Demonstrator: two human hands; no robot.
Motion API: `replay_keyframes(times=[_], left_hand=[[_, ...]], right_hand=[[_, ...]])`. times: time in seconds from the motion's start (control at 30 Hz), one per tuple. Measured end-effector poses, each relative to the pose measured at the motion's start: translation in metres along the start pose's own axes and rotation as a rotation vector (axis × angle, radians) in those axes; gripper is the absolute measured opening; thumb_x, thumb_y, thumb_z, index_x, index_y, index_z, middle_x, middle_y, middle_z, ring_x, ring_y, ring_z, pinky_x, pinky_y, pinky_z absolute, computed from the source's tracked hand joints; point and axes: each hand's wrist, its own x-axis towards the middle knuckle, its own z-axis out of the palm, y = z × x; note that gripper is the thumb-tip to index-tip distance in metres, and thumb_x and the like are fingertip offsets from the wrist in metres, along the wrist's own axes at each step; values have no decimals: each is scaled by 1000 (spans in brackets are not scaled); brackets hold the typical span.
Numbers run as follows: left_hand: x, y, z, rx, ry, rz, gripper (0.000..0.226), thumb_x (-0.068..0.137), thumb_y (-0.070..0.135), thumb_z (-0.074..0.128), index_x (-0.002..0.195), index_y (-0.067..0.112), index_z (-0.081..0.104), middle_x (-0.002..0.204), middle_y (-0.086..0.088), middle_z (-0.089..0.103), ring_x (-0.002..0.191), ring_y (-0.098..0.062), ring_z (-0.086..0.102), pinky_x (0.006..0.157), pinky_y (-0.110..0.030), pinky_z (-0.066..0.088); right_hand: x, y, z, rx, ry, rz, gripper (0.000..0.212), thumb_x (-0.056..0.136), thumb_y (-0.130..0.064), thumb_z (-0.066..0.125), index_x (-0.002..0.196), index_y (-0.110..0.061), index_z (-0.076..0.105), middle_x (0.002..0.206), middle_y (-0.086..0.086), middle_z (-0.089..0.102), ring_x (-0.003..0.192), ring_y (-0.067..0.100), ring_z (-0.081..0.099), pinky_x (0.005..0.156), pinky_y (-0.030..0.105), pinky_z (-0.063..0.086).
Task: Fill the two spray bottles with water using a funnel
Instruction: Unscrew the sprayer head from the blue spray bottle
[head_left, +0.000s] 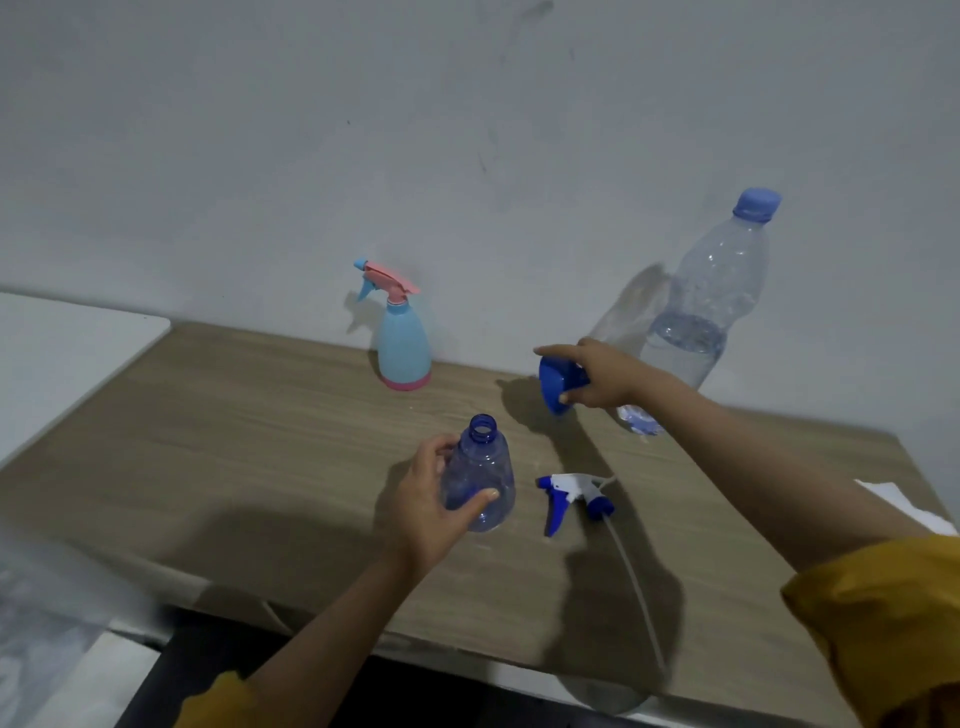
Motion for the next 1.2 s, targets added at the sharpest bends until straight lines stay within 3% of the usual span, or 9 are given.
replay_keyframes(times=[0.17, 0.33, 0.53, 0.63, 0.73, 0.83, 0.93, 1.1, 1.2], left_hand=[[-2, 10, -5, 38, -43, -28, 69, 64, 49, 79, 120, 47, 38, 110, 38, 47, 108, 2, 55, 86, -33, 56], [-5, 20, -8, 13, -28, -6, 64, 69, 37, 80, 118, 40, 41, 118, 21, 54, 108, -2, 56, 85, -30, 54], [-8, 31, -13, 35, -42, -11, 61, 70, 36, 79, 118, 38, 41, 117, 15, 59, 100, -3, 57, 74, -21, 49], [-9, 34, -15, 39, -50, -8, 59, 72, 32, 78, 120, 33, 42, 117, 12, 60, 100, -6, 58, 70, -19, 44], [-8, 35, -15, 44, -60, -16, 56, 73, 33, 77, 115, 34, 42, 115, 12, 60, 99, -10, 60, 70, -26, 49], [-6, 32, -13, 14, -55, -35, 57, 70, 34, 78, 116, 30, 44, 115, 9, 62, 103, -14, 61, 79, -36, 54], [-3, 31, -13, 6, -68, -54, 61, 71, 34, 78, 122, 27, 45, 117, 6, 62, 103, -17, 61, 79, -33, 52], [4, 29, -16, -11, -114, -42, 64, 69, 31, 79, 120, 25, 41, 117, 4, 63, 102, -18, 63, 77, -33, 53], [5, 28, -16, -82, -120, -29, 75, 66, 30, 82, 125, 21, 37, 127, 2, 56, 113, -17, 58, 88, -36, 53]], right_hand=[[-58, -47, -21, 545, 288, -94, 59, 77, -28, 78, 126, -32, 45, 110, 3, 62, 95, 13, 63, 90, 32, 52], [-92, -85, -17, 964, 468, -80, 47, 77, -20, 79, 110, -23, 46, 105, 11, 64, 92, 17, 63, 85, 39, 53], [-104, -115, 9, 970, 512, -3, 51, 73, -24, 82, 109, -22, 46, 113, 5, 64, 103, 23, 65, 84, 36, 56], [-105, -125, 16, 894, 518, 35, 55, 71, -29, 83, 110, -23, 45, 116, 1, 63, 103, 13, 63, 74, 22, 49], [-105, -134, 20, 814, 523, 71, 57, 71, -27, 83, 112, -20, 44, 116, -4, 60, 98, 1, 59, 69, 12, 40], [-106, -141, 25, 751, 516, 74, 59, 70, -24, 84, 113, -17, 44, 115, -4, 58, 98, -2, 57, 69, 10, 44], [-107, -145, 33, 702, 516, 58, 58, 70, -19, 84, 112, -13, 45, 112, 0, 57, 97, -1, 56, 75, 4, 44], [-108, -146, 36, 714, 516, 82, 61, 71, -19, 83, 116, -18, 42, 115, -1, 57, 102, 6, 57, 77, 10, 47], [-112, -147, 38, 736, 497, 95, 71, 72, -21, 82, 126, -28, 36, 122, -3, 57, 107, 5, 57, 79, 12, 44]])
